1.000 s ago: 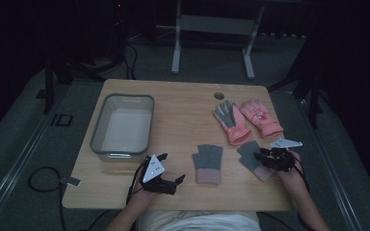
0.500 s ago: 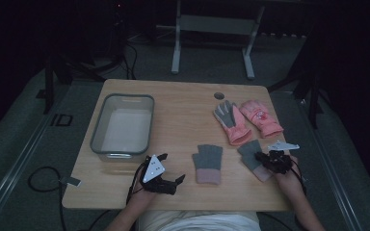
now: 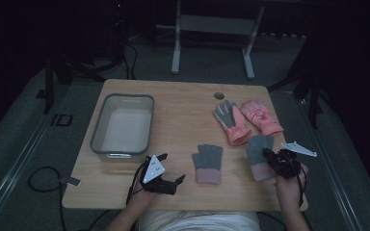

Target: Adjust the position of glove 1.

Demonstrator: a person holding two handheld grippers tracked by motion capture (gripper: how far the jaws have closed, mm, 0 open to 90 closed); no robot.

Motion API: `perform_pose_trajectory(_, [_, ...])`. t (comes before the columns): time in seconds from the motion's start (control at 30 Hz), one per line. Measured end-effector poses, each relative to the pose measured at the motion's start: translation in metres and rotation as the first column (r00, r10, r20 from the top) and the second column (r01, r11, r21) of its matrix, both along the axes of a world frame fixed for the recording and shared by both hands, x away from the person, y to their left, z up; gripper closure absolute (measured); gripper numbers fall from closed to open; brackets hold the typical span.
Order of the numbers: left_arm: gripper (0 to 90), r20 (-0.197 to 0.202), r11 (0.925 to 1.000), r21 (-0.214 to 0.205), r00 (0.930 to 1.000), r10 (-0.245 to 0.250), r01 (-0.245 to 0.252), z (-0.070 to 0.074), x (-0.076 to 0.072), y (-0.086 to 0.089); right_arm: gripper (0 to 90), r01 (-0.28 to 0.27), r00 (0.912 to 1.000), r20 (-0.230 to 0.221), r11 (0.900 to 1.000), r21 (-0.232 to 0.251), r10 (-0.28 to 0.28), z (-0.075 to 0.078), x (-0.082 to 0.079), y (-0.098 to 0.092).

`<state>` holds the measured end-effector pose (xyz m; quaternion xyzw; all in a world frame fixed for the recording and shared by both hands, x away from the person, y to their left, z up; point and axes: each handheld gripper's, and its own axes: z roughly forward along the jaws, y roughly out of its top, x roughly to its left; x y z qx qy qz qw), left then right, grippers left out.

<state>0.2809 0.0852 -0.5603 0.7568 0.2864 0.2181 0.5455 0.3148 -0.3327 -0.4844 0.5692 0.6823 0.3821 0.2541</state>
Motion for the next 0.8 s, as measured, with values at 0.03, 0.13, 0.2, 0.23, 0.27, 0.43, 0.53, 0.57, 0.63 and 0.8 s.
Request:
perform_pose_trajectory(0.03, [1.2,-0.002,1.0000,-0.001,1.0000,0.000,0.000,0.000,0.000,0.000,85.3,0.032,0.9995,0.001,0.9991,0.027,-0.032,0.001,-0.003,0.006])
perform_pose_trajectory(0.13, [1.2,0.000,1.0000,0.001,1.0000,-0.001,0.001,0.000,0.000,0.000,85.4,0.062,0.9981,-0.014,0.9950,0.079,-0.061,-0.003,-0.008,0.016])
perform_pose_trajectory(0.2, [1.2,0.002,1.0000,0.004,1.0000,-0.003,0.003,0.000,0.000,0.000,85.3,0.073,0.9972,-0.023,0.9931,0.092,-0.072,-0.009,-0.011,0.023])
perform_pose_trajectory(0.23, [1.2,0.002,1.0000,0.004,1.0000,-0.003,0.003,0.000,0.000,0.000,85.3,0.073,0.9972,-0.023,0.9931,0.092,-0.072,-0.009,-0.011,0.023])
perform_pose_trajectory(0.27, [1.2,0.002,1.0000,0.005,1.0000,-0.004,0.004,0.000,0.000,0.000,85.3,0.085,0.9963,-0.025,0.9918,0.096,-0.083,-0.013,-0.012,0.025])
perform_pose_trajectory(0.43, [1.2,0.004,1.0000,0.006,1.0000,-0.006,0.006,0.000,-0.001,0.000,85.3,0.129,0.9887,-0.090,0.9862,0.104,-0.120,-0.041,-0.013,0.031])
perform_pose_trajectory(0.53, [1.2,0.004,1.0000,0.006,1.0000,-0.005,0.005,0.000,-0.001,-0.001,85.3,0.148,0.9853,-0.100,0.9845,0.094,-0.139,-0.049,-0.011,0.030])
perform_pose_trajectory(0.57, [1.2,0.004,1.0000,0.006,1.0000,-0.005,0.005,0.000,-0.001,0.000,85.2,0.151,0.9848,-0.100,0.9844,0.090,-0.142,-0.051,-0.010,0.030])
perform_pose_trajectory(0.63, [1.2,0.003,1.0000,0.006,1.0000,-0.005,0.005,0.000,0.000,0.000,85.1,0.165,0.9822,-0.105,0.9832,0.079,-0.156,-0.055,-0.007,0.030])
perform_pose_trajectory(0.8, [1.2,0.004,1.0000,0.007,1.0000,-0.006,0.006,0.000,0.000,0.000,83.0,0.180,0.9780,-0.118,0.9817,0.062,-0.172,-0.069,-0.004,0.027])
